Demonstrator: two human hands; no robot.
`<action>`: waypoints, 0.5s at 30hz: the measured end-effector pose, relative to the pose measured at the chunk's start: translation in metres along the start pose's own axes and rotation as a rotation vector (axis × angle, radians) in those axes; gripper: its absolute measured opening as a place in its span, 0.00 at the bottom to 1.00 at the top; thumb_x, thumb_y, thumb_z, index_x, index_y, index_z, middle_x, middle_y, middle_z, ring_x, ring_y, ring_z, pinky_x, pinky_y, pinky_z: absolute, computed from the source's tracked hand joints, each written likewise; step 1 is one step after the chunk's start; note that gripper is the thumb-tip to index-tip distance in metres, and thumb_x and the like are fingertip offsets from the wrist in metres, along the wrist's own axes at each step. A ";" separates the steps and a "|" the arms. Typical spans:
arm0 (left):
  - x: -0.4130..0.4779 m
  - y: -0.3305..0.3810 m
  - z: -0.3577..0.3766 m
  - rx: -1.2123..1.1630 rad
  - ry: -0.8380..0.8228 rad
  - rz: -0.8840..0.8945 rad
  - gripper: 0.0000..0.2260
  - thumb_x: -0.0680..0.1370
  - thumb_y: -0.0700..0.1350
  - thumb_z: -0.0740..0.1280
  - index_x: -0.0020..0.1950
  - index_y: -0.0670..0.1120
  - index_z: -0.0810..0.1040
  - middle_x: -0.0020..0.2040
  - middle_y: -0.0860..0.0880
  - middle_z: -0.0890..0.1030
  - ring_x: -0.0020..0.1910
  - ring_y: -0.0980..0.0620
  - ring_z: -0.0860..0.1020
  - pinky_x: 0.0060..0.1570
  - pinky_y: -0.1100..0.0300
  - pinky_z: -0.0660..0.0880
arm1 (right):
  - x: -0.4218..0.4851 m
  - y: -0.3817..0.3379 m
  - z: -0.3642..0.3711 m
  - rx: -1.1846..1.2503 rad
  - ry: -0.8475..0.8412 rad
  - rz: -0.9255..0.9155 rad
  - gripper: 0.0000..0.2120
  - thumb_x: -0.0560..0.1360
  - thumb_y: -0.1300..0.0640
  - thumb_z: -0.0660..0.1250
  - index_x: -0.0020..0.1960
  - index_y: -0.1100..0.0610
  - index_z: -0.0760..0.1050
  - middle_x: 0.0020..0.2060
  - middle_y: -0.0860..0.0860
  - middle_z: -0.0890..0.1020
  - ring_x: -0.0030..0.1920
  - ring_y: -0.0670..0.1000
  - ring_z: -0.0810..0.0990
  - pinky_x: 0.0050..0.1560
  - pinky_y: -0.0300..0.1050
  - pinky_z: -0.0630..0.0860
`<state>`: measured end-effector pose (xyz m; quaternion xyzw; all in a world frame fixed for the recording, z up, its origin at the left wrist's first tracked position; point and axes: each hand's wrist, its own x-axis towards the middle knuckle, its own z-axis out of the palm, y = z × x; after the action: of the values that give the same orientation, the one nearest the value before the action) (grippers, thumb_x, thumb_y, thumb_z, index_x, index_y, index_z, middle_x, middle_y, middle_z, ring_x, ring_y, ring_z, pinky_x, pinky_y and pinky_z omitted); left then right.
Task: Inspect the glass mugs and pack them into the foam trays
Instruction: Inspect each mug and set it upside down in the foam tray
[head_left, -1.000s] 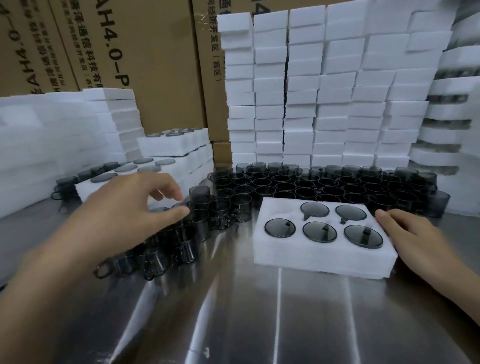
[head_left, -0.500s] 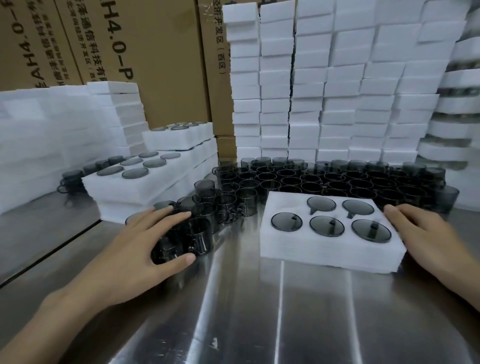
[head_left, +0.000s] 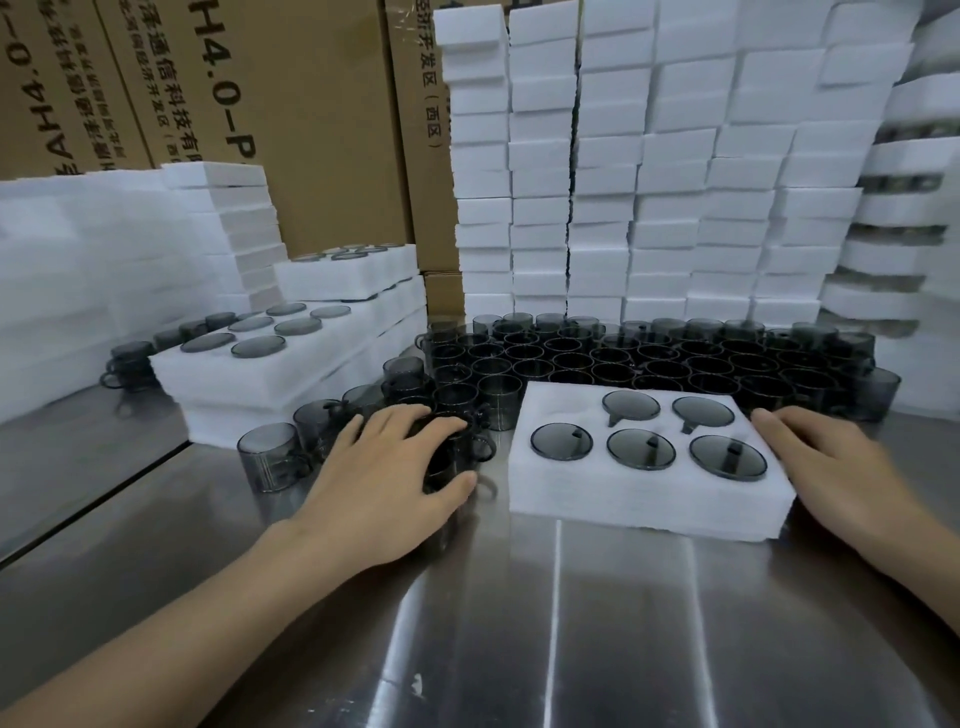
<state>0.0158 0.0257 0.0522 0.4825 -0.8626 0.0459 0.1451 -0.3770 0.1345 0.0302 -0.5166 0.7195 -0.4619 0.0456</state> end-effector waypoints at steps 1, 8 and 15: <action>0.004 0.002 0.002 0.008 0.014 0.003 0.29 0.82 0.70 0.55 0.82 0.65 0.62 0.84 0.56 0.61 0.84 0.52 0.56 0.84 0.45 0.51 | 0.000 0.000 0.000 0.003 -0.004 -0.004 0.16 0.85 0.41 0.61 0.43 0.42 0.81 0.34 0.42 0.83 0.41 0.52 0.81 0.46 0.50 0.74; 0.020 0.008 0.008 -0.001 0.112 0.042 0.22 0.81 0.67 0.61 0.73 0.61 0.74 0.80 0.57 0.67 0.80 0.52 0.63 0.79 0.48 0.58 | -0.001 0.001 0.000 0.013 -0.011 -0.008 0.18 0.85 0.40 0.61 0.43 0.46 0.81 0.33 0.46 0.82 0.41 0.55 0.81 0.46 0.50 0.74; 0.035 0.013 -0.002 -0.219 0.078 -0.040 0.08 0.80 0.63 0.69 0.54 0.63 0.84 0.73 0.60 0.74 0.74 0.52 0.69 0.69 0.47 0.69 | -0.001 0.001 0.000 0.004 -0.009 -0.004 0.17 0.85 0.39 0.61 0.45 0.44 0.82 0.33 0.44 0.83 0.41 0.52 0.81 0.45 0.49 0.73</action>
<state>-0.0124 0.0040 0.0652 0.4789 -0.8462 -0.0326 0.2314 -0.3777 0.1351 0.0290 -0.5199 0.7173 -0.4612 0.0488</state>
